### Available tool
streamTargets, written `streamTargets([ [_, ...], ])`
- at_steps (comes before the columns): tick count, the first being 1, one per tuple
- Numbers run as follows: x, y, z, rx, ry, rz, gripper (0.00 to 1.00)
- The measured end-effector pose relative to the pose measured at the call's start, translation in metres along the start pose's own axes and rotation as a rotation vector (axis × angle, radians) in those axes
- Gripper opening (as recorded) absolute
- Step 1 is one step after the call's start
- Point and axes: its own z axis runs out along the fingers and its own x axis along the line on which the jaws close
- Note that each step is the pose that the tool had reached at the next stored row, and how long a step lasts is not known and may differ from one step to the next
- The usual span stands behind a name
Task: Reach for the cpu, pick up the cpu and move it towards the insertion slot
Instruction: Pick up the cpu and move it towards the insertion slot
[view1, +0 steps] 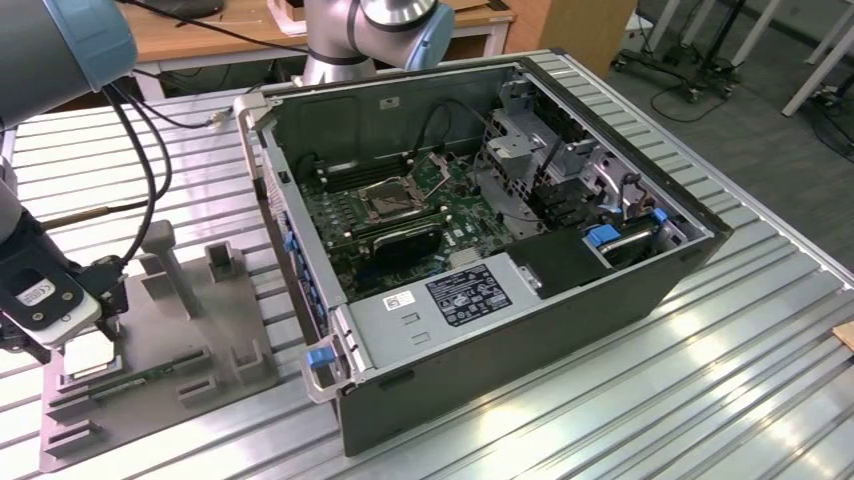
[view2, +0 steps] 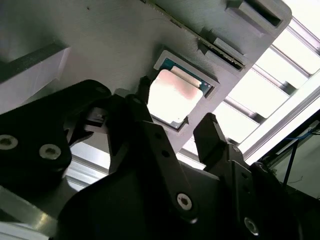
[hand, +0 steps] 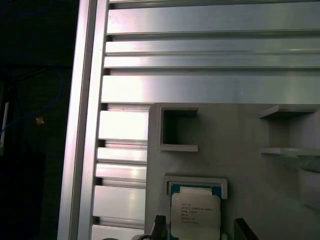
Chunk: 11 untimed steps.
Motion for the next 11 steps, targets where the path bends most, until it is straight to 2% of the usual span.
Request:
streamTargets([
  [1, 0.0000, 0.0000, 0.0001, -0.0001, -0.0001, 0.000, 0.65],
  [11, 0.0000, -0.0001, 0.0016, -0.0001, -0.0001, 0.000, 0.65],
])
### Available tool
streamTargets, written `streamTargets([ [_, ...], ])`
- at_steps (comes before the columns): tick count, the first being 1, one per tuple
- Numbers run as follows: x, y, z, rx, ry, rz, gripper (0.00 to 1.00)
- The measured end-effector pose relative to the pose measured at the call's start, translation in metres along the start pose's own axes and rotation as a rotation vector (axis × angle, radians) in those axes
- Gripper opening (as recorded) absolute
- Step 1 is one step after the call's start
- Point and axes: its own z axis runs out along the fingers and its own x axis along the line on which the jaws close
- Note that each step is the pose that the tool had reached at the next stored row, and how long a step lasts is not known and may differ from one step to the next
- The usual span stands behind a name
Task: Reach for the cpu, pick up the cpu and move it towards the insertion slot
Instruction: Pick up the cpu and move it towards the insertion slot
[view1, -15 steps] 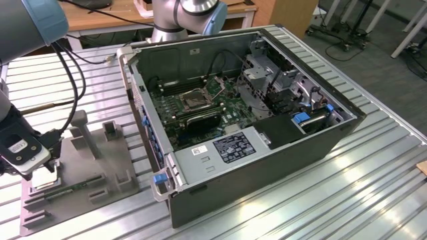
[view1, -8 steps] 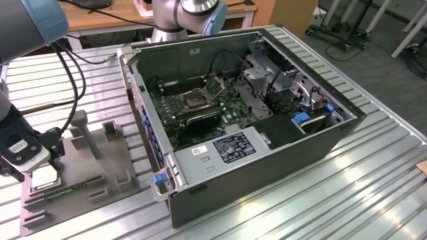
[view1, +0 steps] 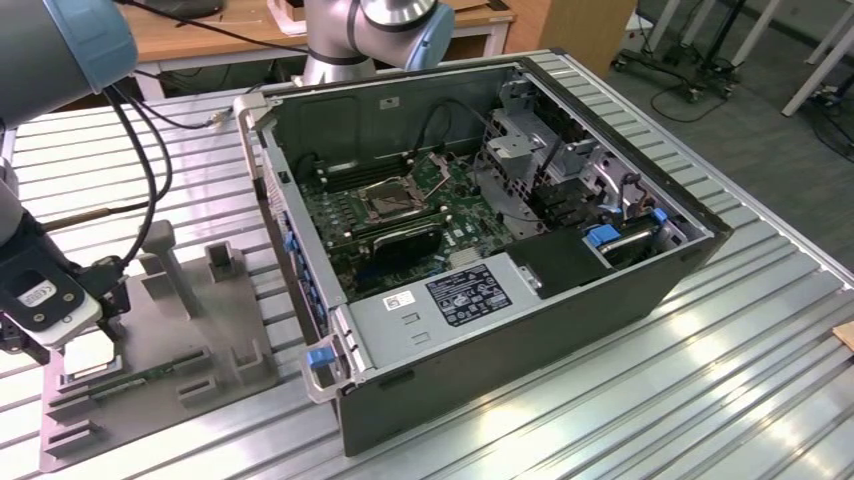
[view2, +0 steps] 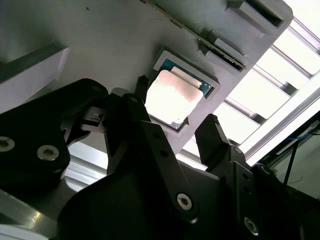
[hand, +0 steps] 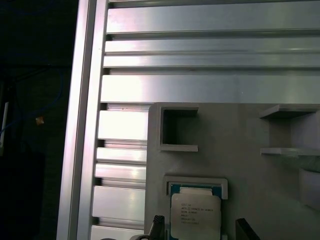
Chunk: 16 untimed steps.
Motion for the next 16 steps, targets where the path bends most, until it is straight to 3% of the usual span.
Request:
streamTargets([
  [16, 0.0001, -0.0004, 0.0097, -0.0004, 0.0000, 0.000, 0.65],
])
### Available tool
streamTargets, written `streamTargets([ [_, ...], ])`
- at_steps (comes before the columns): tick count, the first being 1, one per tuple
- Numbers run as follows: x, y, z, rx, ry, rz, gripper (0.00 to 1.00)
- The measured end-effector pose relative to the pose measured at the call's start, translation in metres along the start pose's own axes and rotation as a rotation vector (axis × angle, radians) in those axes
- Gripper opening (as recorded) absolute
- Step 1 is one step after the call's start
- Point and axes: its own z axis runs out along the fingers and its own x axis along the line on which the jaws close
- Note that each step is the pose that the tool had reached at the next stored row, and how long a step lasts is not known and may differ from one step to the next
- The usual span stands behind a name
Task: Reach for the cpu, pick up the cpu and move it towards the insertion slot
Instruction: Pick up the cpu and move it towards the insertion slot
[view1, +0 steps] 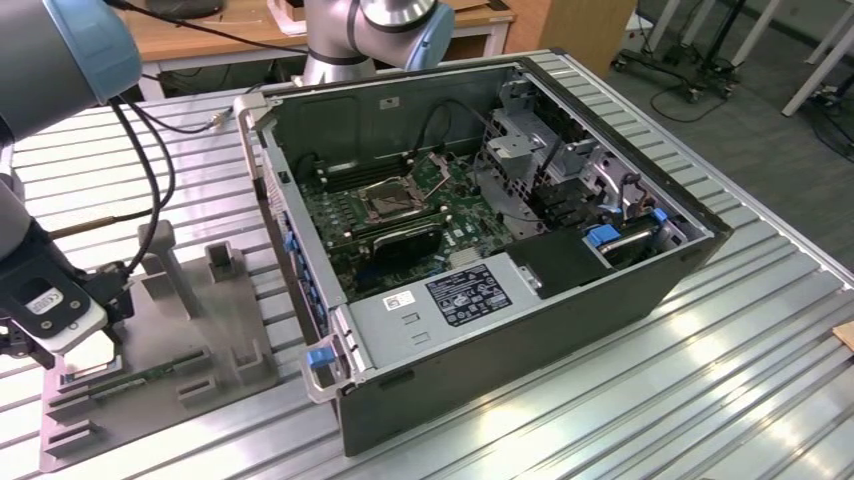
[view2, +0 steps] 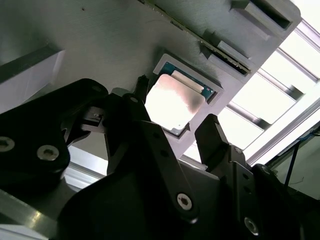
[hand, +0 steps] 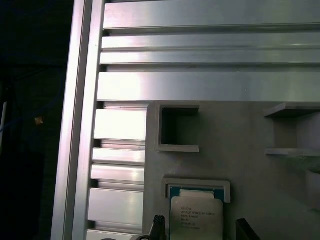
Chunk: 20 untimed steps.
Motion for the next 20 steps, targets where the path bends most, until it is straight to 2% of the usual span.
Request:
streamTargets([
  [8, 0.0000, -0.0002, 0.0030, 0.0010, 0.0001, 0.000, 0.65],
  [20, 0.0000, -0.0001, 0.0035, 0.0002, 0.0001, 0.000, 0.65],
])
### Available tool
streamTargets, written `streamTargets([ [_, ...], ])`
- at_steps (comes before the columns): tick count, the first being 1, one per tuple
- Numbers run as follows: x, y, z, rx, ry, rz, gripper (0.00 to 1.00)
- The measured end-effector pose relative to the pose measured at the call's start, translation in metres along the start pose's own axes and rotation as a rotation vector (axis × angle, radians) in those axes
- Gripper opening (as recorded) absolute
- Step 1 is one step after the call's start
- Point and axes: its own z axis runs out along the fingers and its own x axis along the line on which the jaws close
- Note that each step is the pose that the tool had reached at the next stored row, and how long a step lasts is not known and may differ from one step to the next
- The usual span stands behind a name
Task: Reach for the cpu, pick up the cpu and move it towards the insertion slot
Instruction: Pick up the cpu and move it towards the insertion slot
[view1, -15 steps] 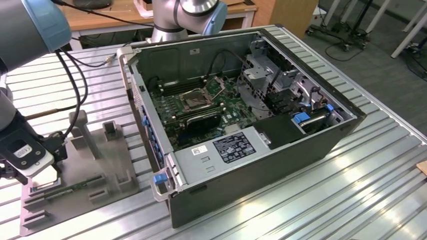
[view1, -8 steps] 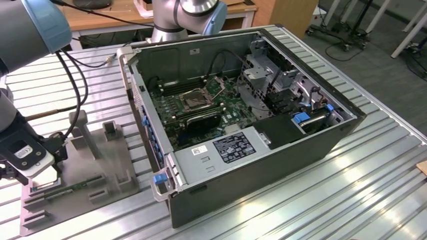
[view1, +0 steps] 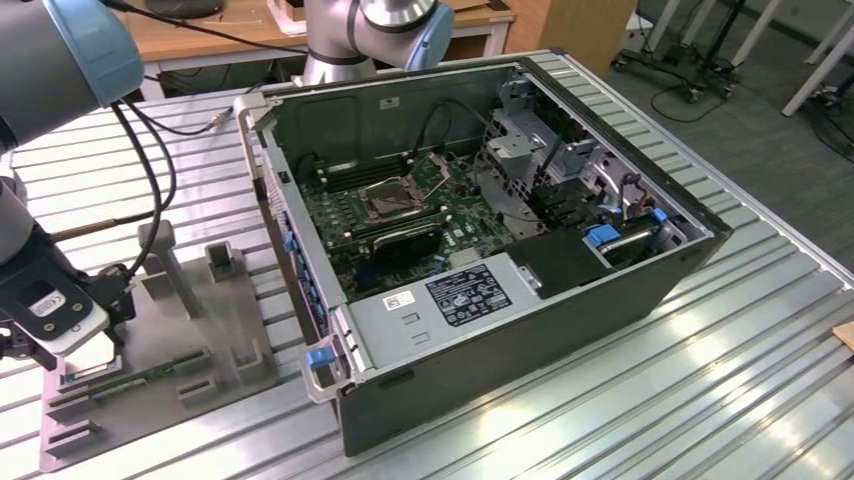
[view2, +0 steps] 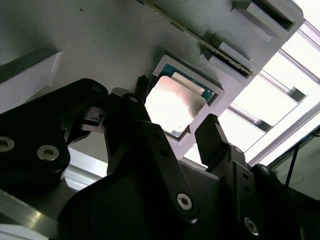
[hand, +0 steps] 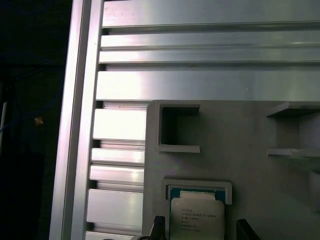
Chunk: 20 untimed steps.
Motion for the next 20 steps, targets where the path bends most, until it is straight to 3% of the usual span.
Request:
streamTargets([
  [20, 0.0000, 0.0009, 0.0016, -0.0018, 0.0000, 0.000, 0.65],
])
